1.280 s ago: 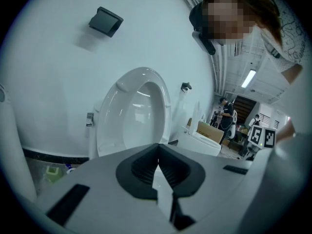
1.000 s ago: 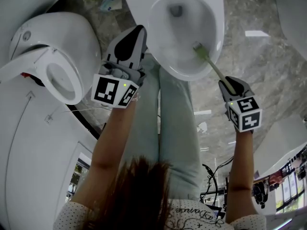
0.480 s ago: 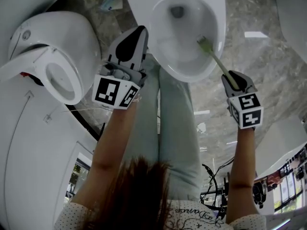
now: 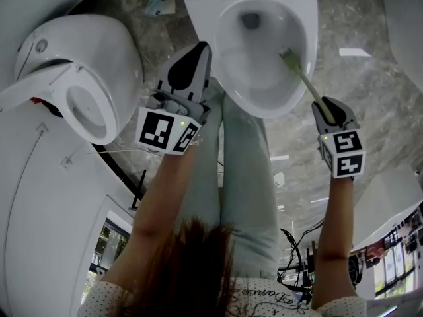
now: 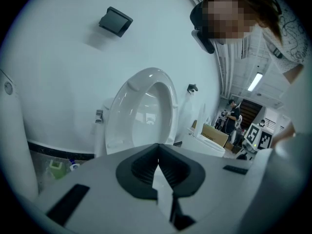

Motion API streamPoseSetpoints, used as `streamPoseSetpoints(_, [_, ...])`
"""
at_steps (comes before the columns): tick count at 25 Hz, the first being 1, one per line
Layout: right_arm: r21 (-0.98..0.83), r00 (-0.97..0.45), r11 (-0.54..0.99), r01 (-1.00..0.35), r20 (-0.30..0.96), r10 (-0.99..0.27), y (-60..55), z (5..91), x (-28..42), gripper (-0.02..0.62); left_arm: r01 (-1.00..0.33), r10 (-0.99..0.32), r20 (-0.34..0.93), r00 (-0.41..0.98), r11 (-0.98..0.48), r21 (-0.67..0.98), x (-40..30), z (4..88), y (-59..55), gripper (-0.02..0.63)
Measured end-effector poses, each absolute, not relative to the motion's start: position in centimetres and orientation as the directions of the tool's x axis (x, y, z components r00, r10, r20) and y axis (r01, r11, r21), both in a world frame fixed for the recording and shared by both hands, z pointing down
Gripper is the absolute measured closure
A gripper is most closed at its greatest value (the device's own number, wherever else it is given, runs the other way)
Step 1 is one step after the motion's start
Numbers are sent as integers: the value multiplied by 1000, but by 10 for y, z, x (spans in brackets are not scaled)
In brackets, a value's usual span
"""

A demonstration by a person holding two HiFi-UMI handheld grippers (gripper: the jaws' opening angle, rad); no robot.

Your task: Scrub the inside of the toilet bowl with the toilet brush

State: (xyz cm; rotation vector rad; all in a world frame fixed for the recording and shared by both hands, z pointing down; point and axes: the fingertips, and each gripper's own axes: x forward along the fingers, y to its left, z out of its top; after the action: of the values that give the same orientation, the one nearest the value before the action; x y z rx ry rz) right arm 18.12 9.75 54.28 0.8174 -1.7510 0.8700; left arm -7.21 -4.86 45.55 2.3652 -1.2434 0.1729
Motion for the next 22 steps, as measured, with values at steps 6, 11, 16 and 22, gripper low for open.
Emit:
streamPoseSetpoints(6, [-153,-276,549,-822,950,-147,83,544,180,480,-803,-745,316,587,-489,339,-76,455,-52,603])
streamPoseSetpoints(11, [-119,-266,564,-817,946,-184,68,544,177,480,-805,-747,316,585,-488,337,-79,456,-52,603])
streamPoseSetpoints(16, [-96,-258,559,-824,941,-219,59,547,177,480,-805,-746,316,586,-489,337,-82,455,-51,604])
streamPoseSetpoints(22, [-68,-253,547,-835,929,-270,48,550,178,480,-808,-749,319,581,-482,340,-85,456,-47,603])
